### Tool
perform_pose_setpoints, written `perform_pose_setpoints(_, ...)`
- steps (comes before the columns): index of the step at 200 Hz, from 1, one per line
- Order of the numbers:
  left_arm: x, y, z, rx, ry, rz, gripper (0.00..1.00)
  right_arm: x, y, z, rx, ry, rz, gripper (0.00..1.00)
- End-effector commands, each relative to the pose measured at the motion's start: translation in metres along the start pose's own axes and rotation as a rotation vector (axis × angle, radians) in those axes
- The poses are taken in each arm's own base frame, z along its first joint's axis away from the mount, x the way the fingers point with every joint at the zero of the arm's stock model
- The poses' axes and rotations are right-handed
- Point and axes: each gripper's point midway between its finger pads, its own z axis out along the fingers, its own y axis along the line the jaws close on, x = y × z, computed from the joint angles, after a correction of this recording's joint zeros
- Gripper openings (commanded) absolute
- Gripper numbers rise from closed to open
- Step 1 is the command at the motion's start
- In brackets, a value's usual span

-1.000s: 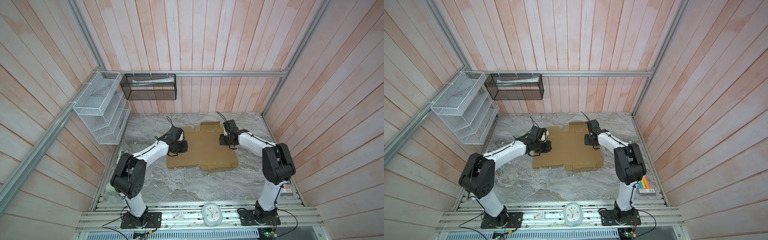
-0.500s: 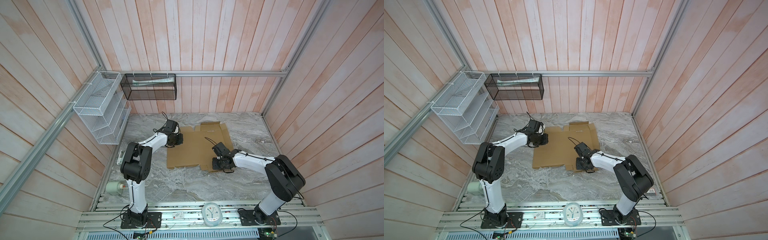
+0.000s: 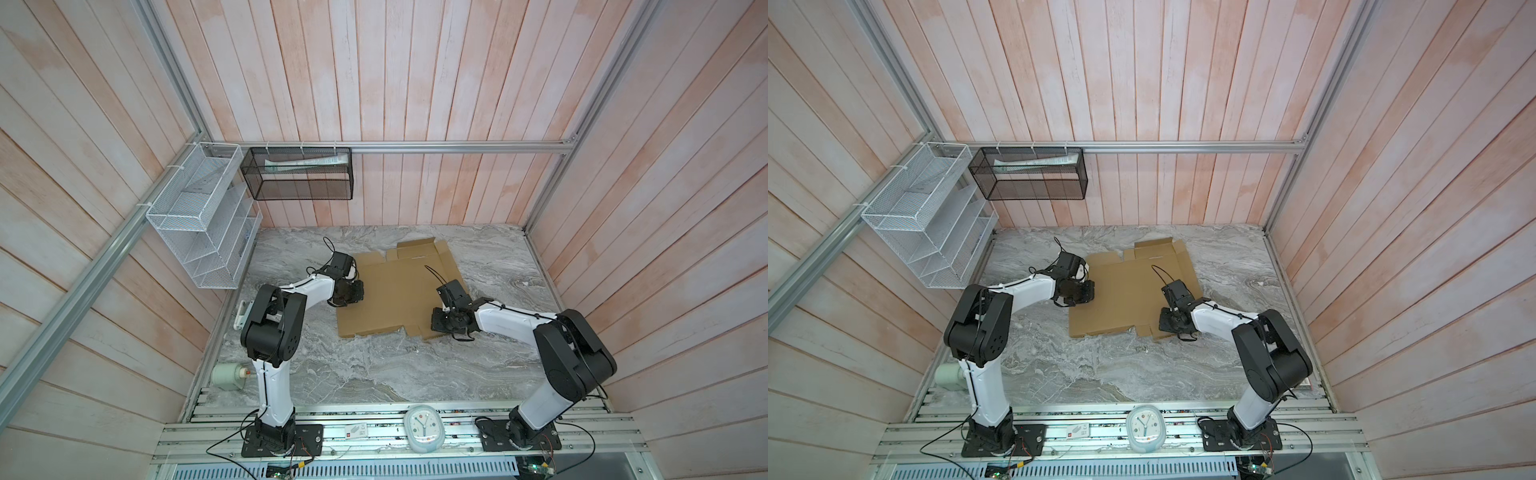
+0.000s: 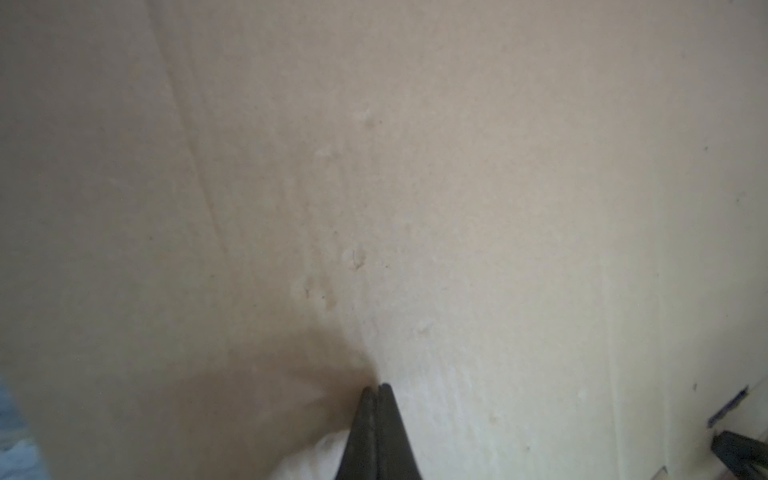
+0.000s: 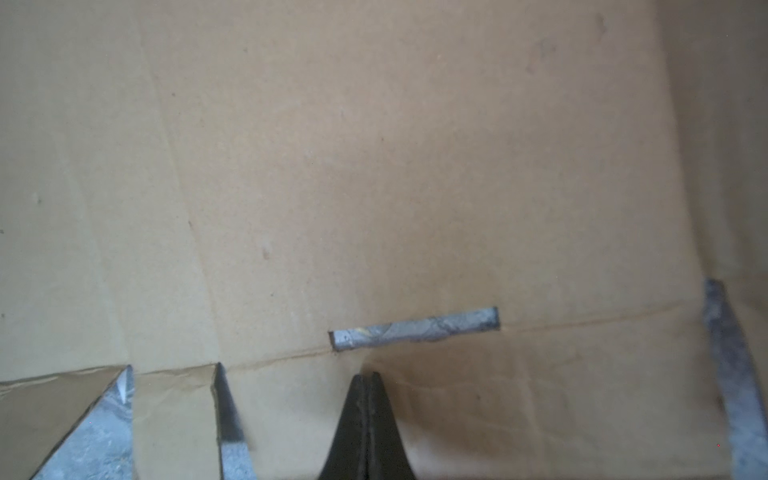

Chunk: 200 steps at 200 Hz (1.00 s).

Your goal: Fold the paper box

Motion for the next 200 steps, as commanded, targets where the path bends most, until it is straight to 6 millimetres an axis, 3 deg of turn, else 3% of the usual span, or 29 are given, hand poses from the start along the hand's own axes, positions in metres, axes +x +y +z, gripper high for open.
perform_pose_setpoints(1, 0.023, 0.006, -0.007, -0.004, 0.028, -0.034, 0.00, 0.013, -0.039, 0.020, 0.107, 0.093, -0.012, 0.03)
perform_pose_setpoints(59, 0.087, -0.007, -0.012, 0.016, 0.101, -0.045, 0.00, -0.024, -0.045, 0.047, 0.106, 0.111, -0.048, 0.04)
perform_pose_setpoints(111, 0.119, -0.068, -0.015, 0.145, 0.145, -0.003, 0.00, -0.064, -0.028, 0.079, 0.076, 0.108, -0.121, 0.03)
perform_pose_setpoints(134, 0.109, -0.095, -0.027, 0.207, 0.110, 0.024, 0.00, -0.086, -0.020, 0.076, 0.089, 0.076, -0.161, 0.01)
perform_pose_setpoints(160, 0.079, -0.106, -0.049, 0.207, 0.023, 0.052, 0.00, -0.103, -0.008, 0.049, 0.090, 0.004, -0.185, 0.02)
perform_pose_setpoints(180, 0.053, -0.105, -0.065, 0.212, -0.040, 0.060, 0.00, -0.102, -0.002, 0.024, 0.101, -0.039, -0.190, 0.02)
perform_pose_setpoints(200, 0.033, -0.090, -0.072, 0.188, -0.078, 0.050, 0.00, -0.093, 0.005, 0.001, 0.099, -0.072, -0.186, 0.03)
